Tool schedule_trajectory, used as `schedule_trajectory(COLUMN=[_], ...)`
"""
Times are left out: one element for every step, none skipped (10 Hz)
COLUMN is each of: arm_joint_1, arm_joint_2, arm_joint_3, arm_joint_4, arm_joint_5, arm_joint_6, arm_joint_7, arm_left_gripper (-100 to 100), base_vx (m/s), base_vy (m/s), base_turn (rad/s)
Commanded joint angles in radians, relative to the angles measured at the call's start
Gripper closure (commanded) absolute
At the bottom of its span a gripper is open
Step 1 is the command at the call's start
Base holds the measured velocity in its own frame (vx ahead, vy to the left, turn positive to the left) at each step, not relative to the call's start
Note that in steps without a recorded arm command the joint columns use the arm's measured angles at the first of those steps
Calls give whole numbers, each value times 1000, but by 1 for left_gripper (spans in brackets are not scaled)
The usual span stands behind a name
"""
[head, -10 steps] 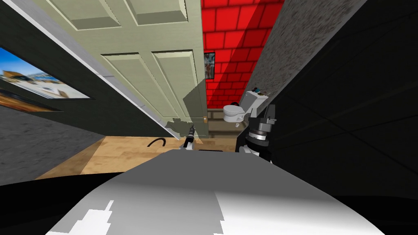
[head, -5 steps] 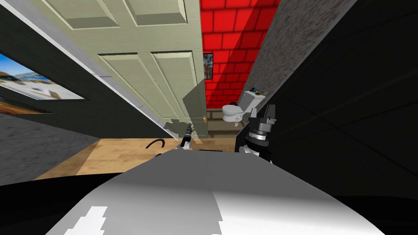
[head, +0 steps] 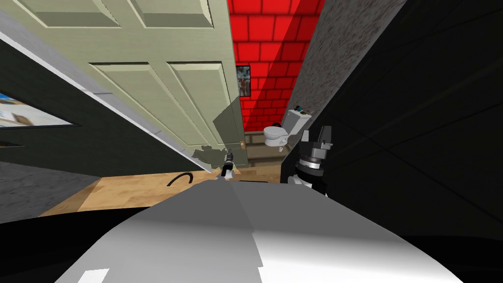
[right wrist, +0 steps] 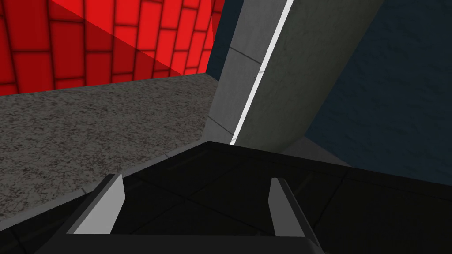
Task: Pull the door open
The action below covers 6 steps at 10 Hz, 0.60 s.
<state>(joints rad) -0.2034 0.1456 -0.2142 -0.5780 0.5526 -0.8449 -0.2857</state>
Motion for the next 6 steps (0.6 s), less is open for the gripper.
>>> schedule_trajectory(arm_joint_1=[5,5,4,4,4,4], arm_joint_2=[-29,-42,-55,-65,-75,-82], arm_joint_3=[7,9,12,13,15,16], arm_joint_4=[-13,-13,-12,-11,-10,-10], arm_joint_5=[4,5,6,6,7,7], arm_joint_6=[0,-2,-3,-5,-6,-7], arm_joint_7=[-3,-3,-3,-3,-2,-2], arm_left_gripper=[-100,-100,-100,-100,-100,-100], base_vx=[164,208,227,188,190,203], base_vy=[-71,-65,-68,-34,-13,-23], base_turn=[-104,-97,-83,-77,-67,-55])
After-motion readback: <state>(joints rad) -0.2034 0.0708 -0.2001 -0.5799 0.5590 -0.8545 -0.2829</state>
